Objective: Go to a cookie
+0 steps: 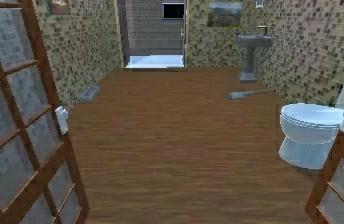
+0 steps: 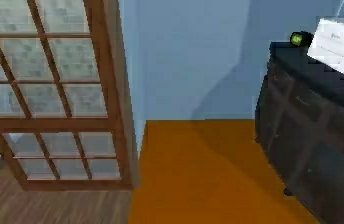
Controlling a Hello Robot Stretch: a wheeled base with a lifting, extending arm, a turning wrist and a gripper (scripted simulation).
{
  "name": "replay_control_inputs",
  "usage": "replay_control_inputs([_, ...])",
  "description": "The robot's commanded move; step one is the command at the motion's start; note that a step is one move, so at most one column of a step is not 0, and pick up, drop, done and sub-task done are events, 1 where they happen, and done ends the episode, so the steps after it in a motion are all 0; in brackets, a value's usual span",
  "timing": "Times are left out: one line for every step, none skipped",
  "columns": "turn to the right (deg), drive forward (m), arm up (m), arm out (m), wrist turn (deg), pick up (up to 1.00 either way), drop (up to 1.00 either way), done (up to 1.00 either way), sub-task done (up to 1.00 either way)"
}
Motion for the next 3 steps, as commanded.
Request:
replay_control_inputs([0.0, 1.0, 0.0, 0.0, 0.0, 0.0, 0.0, 0.0, 0.0])
replay_control_inputs([0.0, 0.35, 0.0, 0.0, 0.0, 0.0, 0.0, 0.0, 0.0])
replay_control_inputs([-6.0, 0.0, 0.0, 0.0, 0.0, 0.0, 0.0, 0.0, 0.0])
